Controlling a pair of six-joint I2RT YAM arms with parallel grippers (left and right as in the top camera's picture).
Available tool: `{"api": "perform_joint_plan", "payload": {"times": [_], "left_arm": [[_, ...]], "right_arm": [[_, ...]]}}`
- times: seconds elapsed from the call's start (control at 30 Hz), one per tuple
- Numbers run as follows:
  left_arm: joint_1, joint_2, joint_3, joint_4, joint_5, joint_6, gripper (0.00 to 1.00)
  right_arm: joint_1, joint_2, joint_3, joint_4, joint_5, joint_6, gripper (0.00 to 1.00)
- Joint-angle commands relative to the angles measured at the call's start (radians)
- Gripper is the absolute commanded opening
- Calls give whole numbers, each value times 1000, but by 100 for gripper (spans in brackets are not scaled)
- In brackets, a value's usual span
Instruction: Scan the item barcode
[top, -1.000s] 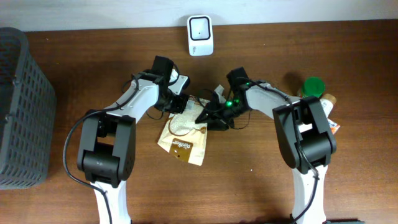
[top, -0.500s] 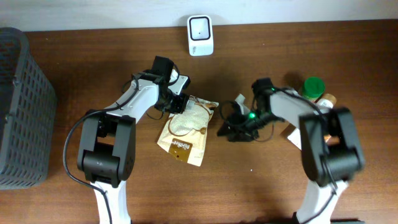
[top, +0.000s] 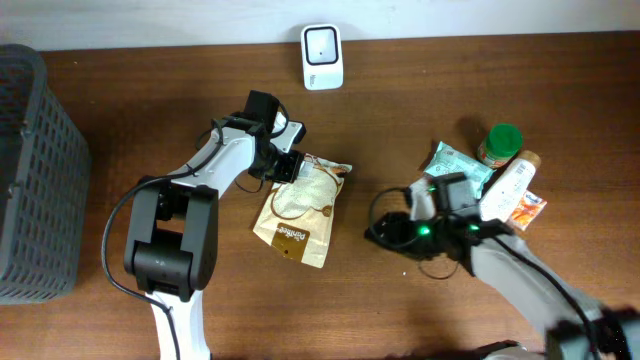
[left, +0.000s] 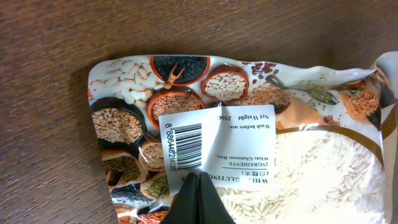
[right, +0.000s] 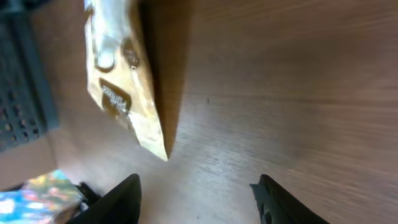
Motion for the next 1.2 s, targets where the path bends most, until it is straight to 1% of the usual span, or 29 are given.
{"api": "perform_joint_plan", "payload": {"times": [0.0, 0.07, 0.1, 0.13, 0.2, 0.27, 0.4, 0.43, 0.53, 0.6, 0.67, 0.77, 0.87, 0.9, 0.93, 0.97, 1.03, 1.1, 1.17], "left_arm": [[-8, 61, -36, -13, -14, -11, 0], [-8, 61, -36, -13, -14, -11, 0], [-8, 61, -36, -13, -14, -11, 0], [-8, 61, -36, -13, -14, -11, 0], [-8, 61, -36, -13, -14, -10, 0], [-8, 61, -36, -13, -14, -10, 0], [-8, 61, -36, -12, -14, -10, 0], [-8, 61, -36, -12, -14, -10, 0], [-8, 61, -36, -9, -12, -10, 0], [-8, 61, -36, -8, -5, -10, 0], [-8, 61, -36, -8, -3, -10, 0], [-8, 61, -36, -9, -3, -10, 0], [-7, 61, -36, -11, -3, -10, 0], [-7, 61, -36, -13, -3, -10, 0], [-7, 61, -36, -13, -3, -10, 0], [-7, 61, -36, -13, -3, -10, 0], [-7, 61, -36, -12, -3, -10, 0], [-7, 61, -36, -13, -3, -10, 0], [-6, 61, -35, -18, -3, -10, 0]], "right_arm": [[61, 144, 33, 128, -40, 174, 57], [71, 245, 53, 220, -95, 229, 56], [76, 312, 63, 299, -125, 282, 56], [80, 343, 64, 349, -138, 311, 56], [99, 399, 65, 480, -129, 370, 56], [127, 412, 65, 556, -59, 391, 56], [177, 412, 65, 645, 80, 414, 57], [188, 412, 65, 658, 109, 430, 59], [218, 421, 70, 694, 189, 461, 60], [230, 460, 97, 735, 192, 461, 60], [241, 498, 129, 737, 183, 461, 60], [272, 578, 203, 761, 126, 461, 59], [295, 616, 240, 764, 101, 461, 48], [295, 616, 239, 757, 97, 460, 41], [285, 616, 239, 750, 82, 460, 30], [275, 616, 239, 750, 59, 459, 22], [264, 616, 239, 750, 34, 434, 10], [251, 615, 239, 750, -3, 414, 4], [226, 610, 240, 751, -58, 387, 4]]}}
